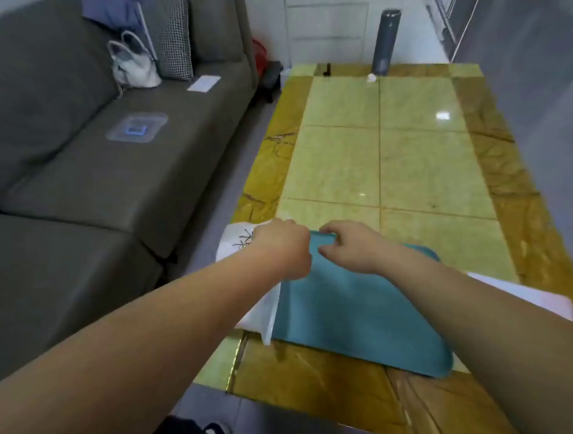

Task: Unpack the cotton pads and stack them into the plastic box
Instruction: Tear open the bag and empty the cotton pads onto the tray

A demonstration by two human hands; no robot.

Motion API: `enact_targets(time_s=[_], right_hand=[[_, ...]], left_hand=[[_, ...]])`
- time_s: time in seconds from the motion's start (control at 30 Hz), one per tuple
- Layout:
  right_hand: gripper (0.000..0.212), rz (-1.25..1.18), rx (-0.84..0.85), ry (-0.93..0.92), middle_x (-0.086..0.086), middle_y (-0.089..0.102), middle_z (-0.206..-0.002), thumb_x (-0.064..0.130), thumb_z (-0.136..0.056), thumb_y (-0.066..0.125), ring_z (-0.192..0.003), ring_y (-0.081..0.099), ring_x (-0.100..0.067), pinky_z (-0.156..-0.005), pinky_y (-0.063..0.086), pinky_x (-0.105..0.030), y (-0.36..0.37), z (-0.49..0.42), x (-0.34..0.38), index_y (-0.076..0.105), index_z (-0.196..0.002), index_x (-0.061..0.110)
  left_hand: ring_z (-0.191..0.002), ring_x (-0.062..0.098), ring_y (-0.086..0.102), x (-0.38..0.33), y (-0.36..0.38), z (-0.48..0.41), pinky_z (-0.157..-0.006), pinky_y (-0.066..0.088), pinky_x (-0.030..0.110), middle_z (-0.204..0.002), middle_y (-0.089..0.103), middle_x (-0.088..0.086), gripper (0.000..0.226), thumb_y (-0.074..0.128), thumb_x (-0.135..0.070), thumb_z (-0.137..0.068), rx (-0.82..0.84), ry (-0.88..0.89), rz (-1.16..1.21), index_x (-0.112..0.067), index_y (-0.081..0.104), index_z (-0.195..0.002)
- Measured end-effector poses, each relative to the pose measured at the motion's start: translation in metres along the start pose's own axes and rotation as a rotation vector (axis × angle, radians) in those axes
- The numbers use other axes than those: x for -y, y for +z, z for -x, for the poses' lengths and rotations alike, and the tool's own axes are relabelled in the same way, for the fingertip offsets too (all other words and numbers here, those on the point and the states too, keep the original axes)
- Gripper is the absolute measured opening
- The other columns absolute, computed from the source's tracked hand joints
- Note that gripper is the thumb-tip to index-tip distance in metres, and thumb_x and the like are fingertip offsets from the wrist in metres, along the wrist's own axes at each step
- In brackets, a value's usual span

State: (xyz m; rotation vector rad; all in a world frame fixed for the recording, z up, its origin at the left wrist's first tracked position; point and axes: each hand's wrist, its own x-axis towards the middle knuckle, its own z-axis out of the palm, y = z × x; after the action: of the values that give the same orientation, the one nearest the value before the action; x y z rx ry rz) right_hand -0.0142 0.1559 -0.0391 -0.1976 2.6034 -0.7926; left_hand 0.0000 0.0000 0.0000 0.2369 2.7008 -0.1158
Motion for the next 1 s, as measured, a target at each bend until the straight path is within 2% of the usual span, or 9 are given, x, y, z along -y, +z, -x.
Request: enact_targets(time_s=[0.1,0.2,0.4,0.53,0.67,0.8,0.83,0.9,1.0], right_hand=[[0.046,-0.091,-0.037,-0.085,-0.002,0.069,-0.097,0.033,-0.097,0.063,-0.099,0.071,-0.024,-0.086,0.049,-0.026,0.051,-0.016,-0.013,0.06,-0.14,0.017],[0.042,-0.12,-0.049,-0.142,-0.005,0.074,-0.095,0.032,-0.098,0.063,-0.086,0.073,-0.021,-0.077,0.051,-0.026,0.093,-0.017,-0.019,0.062,-0.137,0.017],[0.039,-0.293,-0.14,-0.136,-0.01,0.078,-0.096,0.031,-0.097,0.063,-0.081,0.077,-0.025,-0.072,0.058,-0.031,0.116,0.014,-0.035,0.063,-0.134,0.017],[0.048,-0.49,-0.177,-0.07,-0.004,0.073,-0.106,0.032,-0.099,0.062,-0.092,0.076,-0.021,-0.07,0.054,-0.028,0.112,0.047,-0.042,0.053,-0.144,0.018],[0.077,-0.44,-0.403,-0.039,0.008,0.053,-0.132,0.034,-0.094,0.067,-0.111,0.06,-0.018,-0.09,0.046,-0.03,0.098,0.062,-0.055,0.028,-0.16,0.024],[0.106,-0.397,-0.728,0.017,-0.004,0.022,-0.167,0.021,-0.084,0.07,-0.133,0.049,-0.023,-0.107,0.049,-0.045,0.097,0.075,-0.094,0.0,-0.164,0.028],[0.103,-0.382,-0.75,0.038,-0.005,0.023,-0.166,0.015,-0.085,0.068,-0.135,0.048,-0.022,-0.107,0.049,-0.044,0.099,0.077,-0.105,0.004,-0.165,0.027],[0.075,-0.337,-0.732,0.066,-0.009,0.044,-0.154,0.01,-0.086,0.065,-0.126,0.058,-0.024,-0.104,0.048,-0.036,0.104,0.079,-0.124,0.039,-0.156,0.02],[0.028,-0.348,-0.741,0.052,-0.002,0.069,-0.118,0.012,-0.089,0.066,-0.097,0.067,-0.02,-0.084,0.044,-0.025,0.116,0.079,-0.135,0.072,-0.116,0.019]], left_hand=[[-0.138,0.039,0.04,0.008,0.065,-0.02,-0.106,0.044,0.059,-0.146,0.04,0.016,0.055,0.055,-0.047,-0.096,0.191,-0.187,-0.15,-0.023,0.048,-0.145],[-0.153,0.048,0.008,0.005,0.116,-0.026,-0.109,0.034,0.07,-0.164,0.006,0.028,0.073,0.057,-0.043,-0.098,0.24,-0.307,-0.3,-0.017,0.028,-0.159],[-0.139,0.03,0.035,0.014,0.124,-0.005,-0.106,0.04,0.051,-0.147,0.034,0.011,0.057,0.053,-0.031,-0.098,-0.072,-0.223,-0.366,-0.014,0.04,-0.151],[-0.136,0.028,0.04,0.006,0.106,0.02,-0.098,0.041,0.042,-0.146,0.034,0.012,0.055,0.052,-0.024,-0.099,-0.297,-0.15,-0.49,-0.009,0.038,-0.151],[-0.147,0.03,0.028,-0.027,0.096,0.032,-0.101,0.039,0.043,-0.154,0.027,0.014,0.061,0.051,-0.022,-0.1,-0.549,0.069,-0.579,-0.006,0.03,-0.155],[-0.159,0.032,-0.003,-0.054,0.13,0.032,-0.12,0.026,0.054,-0.169,-0.002,0.013,0.088,0.06,-0.027,-0.096,-0.414,0.16,-0.561,-0.004,0.007,-0.162],[-0.159,0.032,-0.007,-0.056,0.141,0.031,-0.121,0.024,0.055,-0.17,-0.007,0.011,0.089,0.06,-0.029,-0.096,-0.376,0.159,-0.521,-0.006,0.006,-0.163],[-0.159,0.029,-0.011,-0.058,0.156,0.027,-0.122,0.026,0.053,-0.171,-0.011,0.005,0.083,0.059,-0.029,-0.095,-0.325,0.2,-0.323,-0.01,0.014,-0.163],[-0.159,0.022,-0.007,-0.061,0.168,0.018,-0.124,0.027,0.047,-0.172,0.001,0.0,0.066,0.06,-0.028,-0.096,-0.325,0.253,0.067,-0.012,0.035,-0.154]])
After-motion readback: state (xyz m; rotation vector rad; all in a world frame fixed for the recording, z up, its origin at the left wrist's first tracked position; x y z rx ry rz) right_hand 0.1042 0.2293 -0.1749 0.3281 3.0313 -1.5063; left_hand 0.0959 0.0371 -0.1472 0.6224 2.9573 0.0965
